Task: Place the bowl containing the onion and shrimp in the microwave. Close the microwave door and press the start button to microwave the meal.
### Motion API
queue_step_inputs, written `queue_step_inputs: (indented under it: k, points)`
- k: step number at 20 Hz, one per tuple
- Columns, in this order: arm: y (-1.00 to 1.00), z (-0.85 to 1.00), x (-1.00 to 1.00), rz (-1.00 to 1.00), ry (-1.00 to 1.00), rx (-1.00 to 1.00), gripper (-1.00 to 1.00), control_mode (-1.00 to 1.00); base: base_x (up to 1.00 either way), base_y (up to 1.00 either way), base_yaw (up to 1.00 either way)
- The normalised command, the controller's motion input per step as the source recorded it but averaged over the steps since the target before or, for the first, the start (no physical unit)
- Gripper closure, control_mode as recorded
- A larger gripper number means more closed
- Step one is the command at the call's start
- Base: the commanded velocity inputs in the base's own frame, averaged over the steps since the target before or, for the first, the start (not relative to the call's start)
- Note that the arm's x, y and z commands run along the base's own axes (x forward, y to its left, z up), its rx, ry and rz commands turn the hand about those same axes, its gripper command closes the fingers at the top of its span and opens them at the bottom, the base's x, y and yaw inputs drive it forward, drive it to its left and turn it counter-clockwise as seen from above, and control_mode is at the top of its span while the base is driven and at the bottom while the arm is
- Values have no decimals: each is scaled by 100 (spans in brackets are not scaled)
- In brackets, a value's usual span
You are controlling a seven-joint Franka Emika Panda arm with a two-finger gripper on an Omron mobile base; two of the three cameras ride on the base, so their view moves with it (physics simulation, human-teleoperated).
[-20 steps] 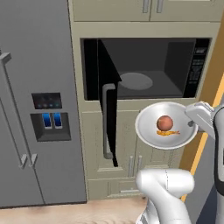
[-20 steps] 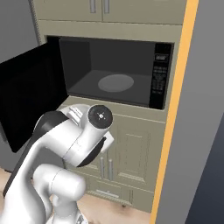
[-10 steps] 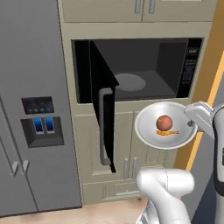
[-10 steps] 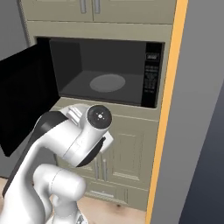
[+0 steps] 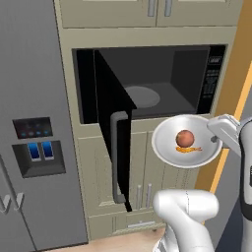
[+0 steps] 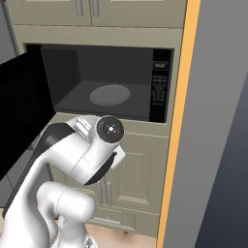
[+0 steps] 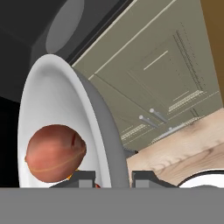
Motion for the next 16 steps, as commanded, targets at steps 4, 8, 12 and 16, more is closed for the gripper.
queue_step_inputs:
  k: [4,8,12,16]
  points:
    - [0,0,0,0,0,0,100,100,0,2,0]
    - [3,0,1,0,0,0,100,-100,2,6,0]
    - [1,0,1,0,0,0,100,-100,0,0,0]
    - [8,0,1,0,0,0,100,-100,0,0,0]
